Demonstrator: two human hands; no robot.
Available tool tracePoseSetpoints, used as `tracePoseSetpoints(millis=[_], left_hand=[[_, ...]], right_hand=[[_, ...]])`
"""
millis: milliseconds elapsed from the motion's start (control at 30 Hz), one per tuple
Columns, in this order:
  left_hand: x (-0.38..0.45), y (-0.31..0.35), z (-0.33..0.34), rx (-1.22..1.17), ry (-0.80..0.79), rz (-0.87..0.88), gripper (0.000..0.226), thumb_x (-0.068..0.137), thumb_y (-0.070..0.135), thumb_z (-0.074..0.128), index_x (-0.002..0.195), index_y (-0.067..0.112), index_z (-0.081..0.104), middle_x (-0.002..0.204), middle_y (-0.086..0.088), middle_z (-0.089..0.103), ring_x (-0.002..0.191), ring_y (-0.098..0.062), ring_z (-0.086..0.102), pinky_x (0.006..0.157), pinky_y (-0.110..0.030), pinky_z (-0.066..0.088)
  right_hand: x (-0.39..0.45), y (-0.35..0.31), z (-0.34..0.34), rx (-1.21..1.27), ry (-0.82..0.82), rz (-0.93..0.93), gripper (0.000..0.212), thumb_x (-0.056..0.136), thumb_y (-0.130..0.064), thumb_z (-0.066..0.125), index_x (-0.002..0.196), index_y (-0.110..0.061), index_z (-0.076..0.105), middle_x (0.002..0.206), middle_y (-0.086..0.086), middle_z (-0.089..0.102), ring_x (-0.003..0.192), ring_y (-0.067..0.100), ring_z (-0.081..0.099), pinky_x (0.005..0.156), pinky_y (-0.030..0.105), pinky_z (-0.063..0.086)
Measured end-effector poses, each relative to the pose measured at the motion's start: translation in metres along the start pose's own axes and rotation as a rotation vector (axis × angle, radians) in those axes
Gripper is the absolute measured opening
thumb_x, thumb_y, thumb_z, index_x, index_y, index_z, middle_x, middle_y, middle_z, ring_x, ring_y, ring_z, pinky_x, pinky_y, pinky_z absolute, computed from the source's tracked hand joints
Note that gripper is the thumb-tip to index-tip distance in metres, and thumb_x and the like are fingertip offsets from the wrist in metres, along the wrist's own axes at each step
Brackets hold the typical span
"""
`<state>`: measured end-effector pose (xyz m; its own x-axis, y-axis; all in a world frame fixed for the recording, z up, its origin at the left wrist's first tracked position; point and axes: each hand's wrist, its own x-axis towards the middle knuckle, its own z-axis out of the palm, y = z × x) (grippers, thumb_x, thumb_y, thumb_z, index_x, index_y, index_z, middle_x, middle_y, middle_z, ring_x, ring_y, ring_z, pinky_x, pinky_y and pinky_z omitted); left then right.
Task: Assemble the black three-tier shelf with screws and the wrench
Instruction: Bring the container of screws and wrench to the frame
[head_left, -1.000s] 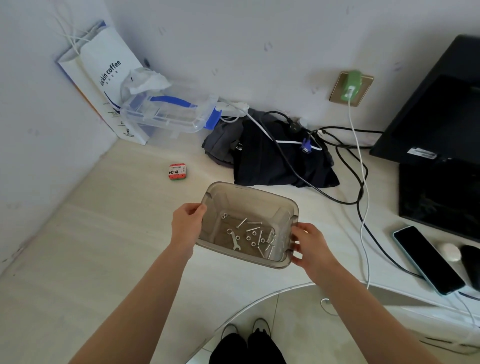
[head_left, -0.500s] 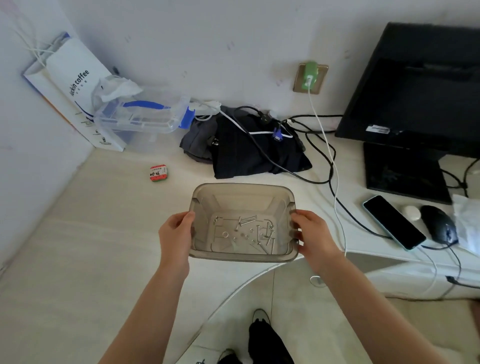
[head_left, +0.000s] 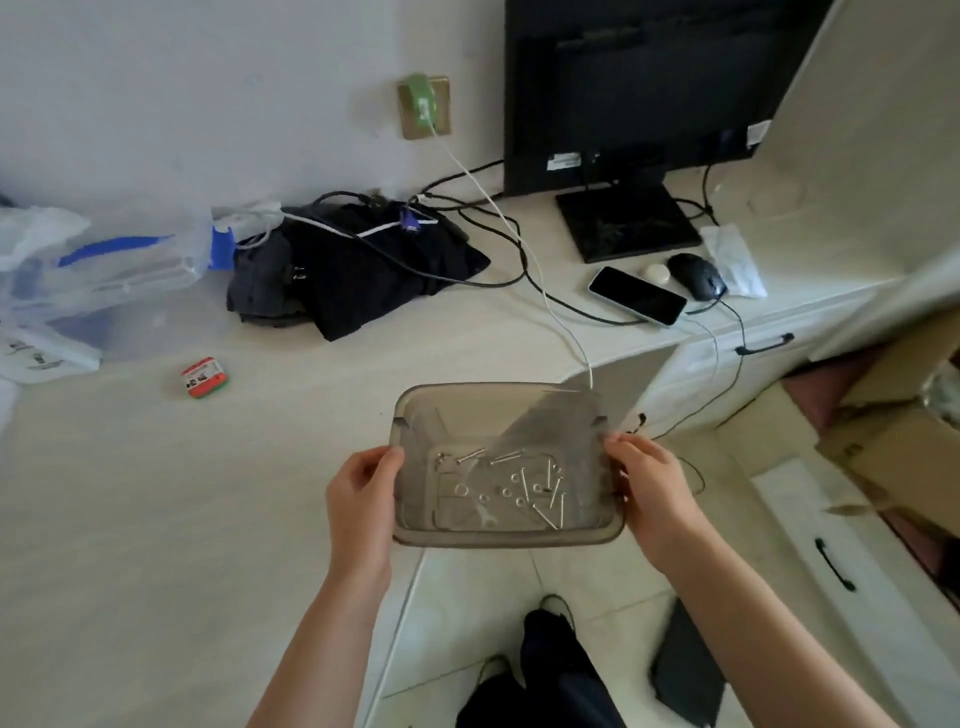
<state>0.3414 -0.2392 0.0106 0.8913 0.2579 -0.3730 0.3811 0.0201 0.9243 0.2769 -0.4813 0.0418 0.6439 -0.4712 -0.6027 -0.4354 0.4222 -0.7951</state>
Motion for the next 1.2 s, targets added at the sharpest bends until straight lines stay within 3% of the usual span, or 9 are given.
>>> tracePoseSetpoints(millis=[233,400,467,533,600,767,933,1067,1200], left_hand=[[-0.047,-0.027,0.043,0.123,-0.252,-0.018,0.008,0.088,0.019,0.074,0.084,0.013,0.072,0.076,-0.005,0.065,0.07,-0.018,0.056,0.07,-0.036,0.047],[-0.095,-0.056,0.087,0.237,-0.417,-0.001,0.007,0.089,0.021,0.074,0.087,0.017,0.069,0.073,0.004,0.065,0.067,-0.008,0.059,0.067,-0.026,0.047],[-0.119,-0.067,0.105,0.276,-0.469,0.006,0.008,0.09,0.022,0.074,0.087,0.018,0.068,0.074,0.008,0.066,0.065,-0.001,0.06,0.064,-0.021,0.045],[-0.144,-0.078,0.122,0.3,-0.516,0.002,0.008,0.09,0.021,0.074,0.088,0.017,0.068,0.077,0.005,0.067,0.066,-0.003,0.059,0.064,-0.02,0.046],[-0.17,-0.089,0.138,0.329,-0.556,0.006,0.009,0.091,0.021,0.073,0.088,0.015,0.067,0.078,0.004,0.067,0.067,-0.003,0.058,0.065,-0.019,0.046],[-0.244,-0.122,0.172,0.388,-0.62,0.008,0.008,0.092,0.017,0.071,0.087,0.016,0.065,0.082,0.003,0.065,0.072,-0.005,0.058,0.064,-0.017,0.045],[-0.304,-0.158,0.202,0.444,-0.717,-0.014,0.007,0.093,0.016,0.071,0.09,0.015,0.065,0.089,-0.003,0.067,0.079,-0.013,0.059,0.072,-0.024,0.048],[-0.339,-0.181,0.22,0.498,-0.813,-0.013,0.008,0.092,0.016,0.072,0.09,0.014,0.064,0.091,-0.006,0.067,0.082,-0.017,0.059,0.078,-0.029,0.048],[-0.368,-0.197,0.231,0.547,-0.929,0.014,0.01,0.091,0.016,0.073,0.088,0.02,0.064,0.089,-0.001,0.066,0.082,-0.014,0.06,0.076,-0.024,0.048]], right_hand=[[-0.038,0.035,-0.091,0.103,0.194,0.021,0.014,0.098,-0.009,0.053,0.097,-0.011,0.066,0.058,-0.005,0.066,0.048,0.006,0.06,0.045,0.023,0.048],[-0.07,0.057,-0.162,0.188,0.355,0.018,0.014,0.097,-0.006,0.051,0.099,-0.009,0.066,0.077,0.007,0.066,0.067,0.018,0.061,0.062,0.031,0.052],[-0.083,0.066,-0.192,0.218,0.406,0.016,0.014,0.097,-0.005,0.051,0.098,-0.009,0.065,0.074,0.005,0.064,0.061,0.014,0.061,0.057,0.026,0.051],[-0.097,0.077,-0.225,0.225,0.453,0.021,0.015,0.098,-0.005,0.051,0.095,-0.01,0.064,0.067,0.002,0.061,0.047,0.006,0.058,0.044,0.018,0.045],[-0.11,0.09,-0.259,0.221,0.48,0.024,0.015,0.098,-0.007,0.05,0.096,-0.011,0.064,0.067,0.0,0.06,0.046,0.004,0.055,0.042,0.017,0.043],[-0.137,0.127,-0.343,0.1,0.548,0.028,0.011,0.097,-0.014,0.055,0.103,-0.016,0.064,0.077,-0.001,0.062,0.063,0.01,0.057,0.059,0.027,0.048],[-0.169,0.156,-0.413,0.018,0.599,0.017,0.013,0.092,-0.019,0.062,0.104,-0.022,0.06,0.095,0.003,0.069,0.077,0.012,0.066,0.062,0.025,0.052],[-0.199,0.177,-0.447,0.047,0.681,0.031,0.014,0.09,-0.016,0.064,0.103,-0.019,0.061,0.092,0.005,0.069,0.069,0.006,0.066,0.058,0.022,0.054],[-0.23,0.201,-0.465,0.1,0.768,0.066,0.022,0.09,-0.014,0.063,0.112,-0.014,0.06,0.101,0.014,0.067,0.081,0.02,0.064,0.07,0.035,0.055]])
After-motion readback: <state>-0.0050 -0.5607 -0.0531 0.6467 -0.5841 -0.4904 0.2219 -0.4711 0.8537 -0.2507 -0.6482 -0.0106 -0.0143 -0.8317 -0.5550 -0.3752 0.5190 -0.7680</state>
